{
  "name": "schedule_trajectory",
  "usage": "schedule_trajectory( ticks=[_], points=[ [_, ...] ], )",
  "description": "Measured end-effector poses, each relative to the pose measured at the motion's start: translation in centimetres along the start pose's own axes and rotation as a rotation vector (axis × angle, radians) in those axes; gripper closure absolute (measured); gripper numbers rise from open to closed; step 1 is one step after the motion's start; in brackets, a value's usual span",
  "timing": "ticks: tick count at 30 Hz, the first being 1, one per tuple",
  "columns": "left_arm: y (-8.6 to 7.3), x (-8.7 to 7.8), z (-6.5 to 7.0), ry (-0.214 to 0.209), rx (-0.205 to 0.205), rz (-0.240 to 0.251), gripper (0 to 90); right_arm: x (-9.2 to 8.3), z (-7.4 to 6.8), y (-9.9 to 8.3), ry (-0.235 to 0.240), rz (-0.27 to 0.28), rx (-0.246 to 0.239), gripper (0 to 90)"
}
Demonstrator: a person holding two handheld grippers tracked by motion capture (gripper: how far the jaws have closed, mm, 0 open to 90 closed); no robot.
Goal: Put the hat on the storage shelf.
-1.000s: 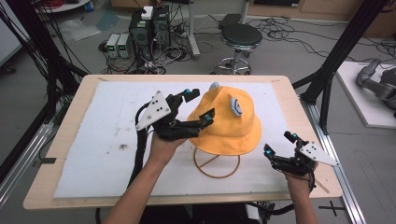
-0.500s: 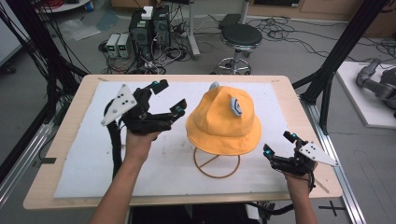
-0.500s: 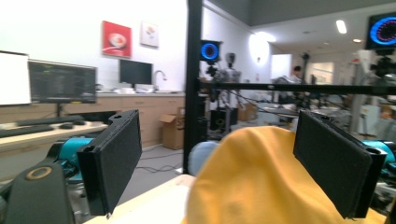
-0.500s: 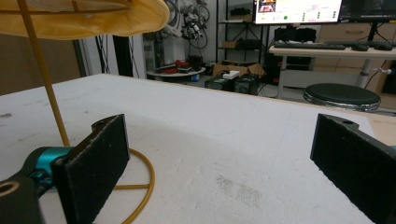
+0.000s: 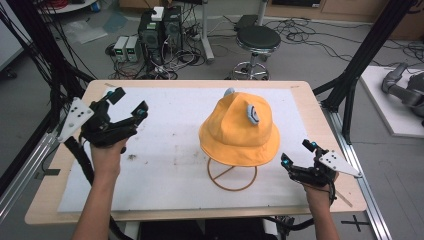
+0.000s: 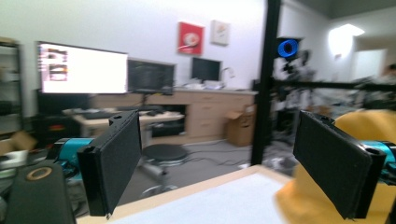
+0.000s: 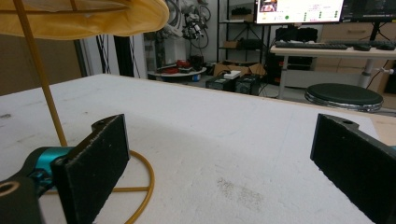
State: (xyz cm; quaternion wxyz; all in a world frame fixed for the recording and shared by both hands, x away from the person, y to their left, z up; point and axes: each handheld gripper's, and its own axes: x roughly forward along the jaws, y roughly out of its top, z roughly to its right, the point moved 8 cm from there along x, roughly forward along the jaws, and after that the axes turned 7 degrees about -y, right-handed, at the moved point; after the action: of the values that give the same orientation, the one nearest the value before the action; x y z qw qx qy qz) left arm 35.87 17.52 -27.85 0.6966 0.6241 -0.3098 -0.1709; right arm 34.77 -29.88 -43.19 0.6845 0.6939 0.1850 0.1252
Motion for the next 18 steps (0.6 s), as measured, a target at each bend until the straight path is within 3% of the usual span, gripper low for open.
schedule_trajectory(
  ticks=[5, 12, 18],
  points=[
    [-1.8, -2.9, -2.6, 0.136, 0.073, -0.041, 15.8, 0.2, -0.2, 0.0, 0.007, -0.004, -0.004, 4.2],
    [-4.8, -6.6, -5.5, 0.254, 0.088, -0.122, 15.7, 0.0, -0.2, 0.2, 0.003, 0.007, 0.002, 4.2],
    [-6.9, -8.9, -6.8, 0.311, 0.07, -0.15, 15.7, 0.0, -0.1, 0.2, -0.002, 0.013, -0.005, 4.1]
  ],
)
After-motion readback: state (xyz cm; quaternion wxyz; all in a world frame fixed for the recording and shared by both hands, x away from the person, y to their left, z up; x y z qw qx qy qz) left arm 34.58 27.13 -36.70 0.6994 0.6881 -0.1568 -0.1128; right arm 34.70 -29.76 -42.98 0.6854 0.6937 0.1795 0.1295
